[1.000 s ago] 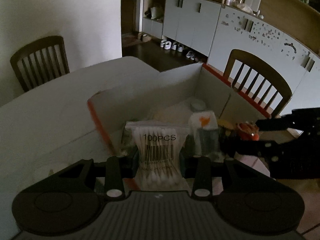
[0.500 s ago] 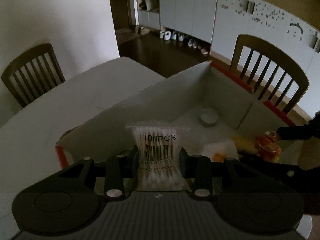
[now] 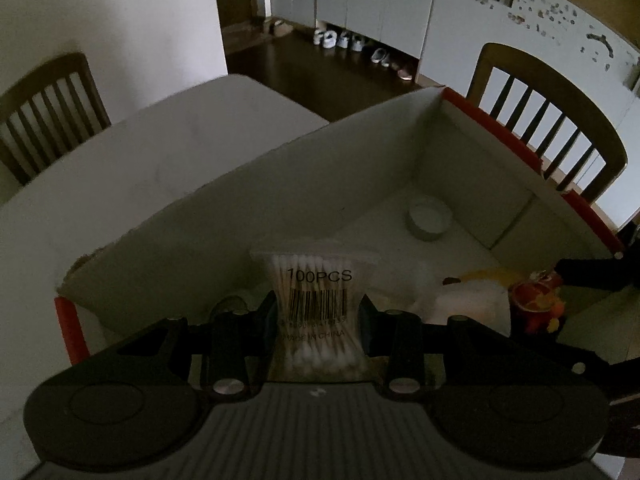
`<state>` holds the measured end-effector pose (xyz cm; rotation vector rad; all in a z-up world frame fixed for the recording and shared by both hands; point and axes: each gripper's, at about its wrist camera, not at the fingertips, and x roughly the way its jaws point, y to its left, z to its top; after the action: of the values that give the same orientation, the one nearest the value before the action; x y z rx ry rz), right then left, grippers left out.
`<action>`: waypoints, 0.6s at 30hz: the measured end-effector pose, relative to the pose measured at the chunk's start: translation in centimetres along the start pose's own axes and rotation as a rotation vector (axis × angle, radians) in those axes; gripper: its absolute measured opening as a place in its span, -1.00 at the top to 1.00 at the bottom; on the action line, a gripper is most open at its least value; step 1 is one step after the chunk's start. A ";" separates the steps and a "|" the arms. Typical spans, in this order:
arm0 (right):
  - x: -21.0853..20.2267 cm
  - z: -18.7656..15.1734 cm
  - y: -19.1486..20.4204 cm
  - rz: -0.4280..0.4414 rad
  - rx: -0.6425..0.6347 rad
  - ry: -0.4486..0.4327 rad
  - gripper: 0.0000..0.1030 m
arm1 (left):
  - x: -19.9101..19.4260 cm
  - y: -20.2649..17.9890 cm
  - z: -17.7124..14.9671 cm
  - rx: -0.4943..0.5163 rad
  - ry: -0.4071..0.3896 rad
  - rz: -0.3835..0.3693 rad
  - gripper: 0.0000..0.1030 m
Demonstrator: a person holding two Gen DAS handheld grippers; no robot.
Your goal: Organize objects
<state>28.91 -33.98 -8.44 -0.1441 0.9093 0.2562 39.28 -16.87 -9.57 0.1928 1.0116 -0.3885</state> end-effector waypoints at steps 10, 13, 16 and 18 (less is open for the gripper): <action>-0.3 0.2 -0.1 0.003 0.009 -0.008 -0.21 | -0.8 0.5 -0.2 -0.025 -0.029 -0.024 -0.30; -0.6 0.2 0.0 -0.001 0.004 -0.016 -0.23 | -1.1 0.5 -0.4 -0.035 -0.029 -0.008 -0.31; -1.0 0.3 0.2 0.001 -0.007 -0.022 -0.25 | -1.7 0.5 -0.6 -0.036 -0.042 -0.008 -0.31; -1.4 0.3 0.3 0.004 -0.007 -0.027 -0.28 | -2.3 0.5 -0.8 -0.030 -0.055 -0.008 -0.31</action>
<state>28.18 -33.85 -7.13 -0.1448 0.8821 0.2642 37.76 -15.62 -8.06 0.1500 0.9637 -0.3836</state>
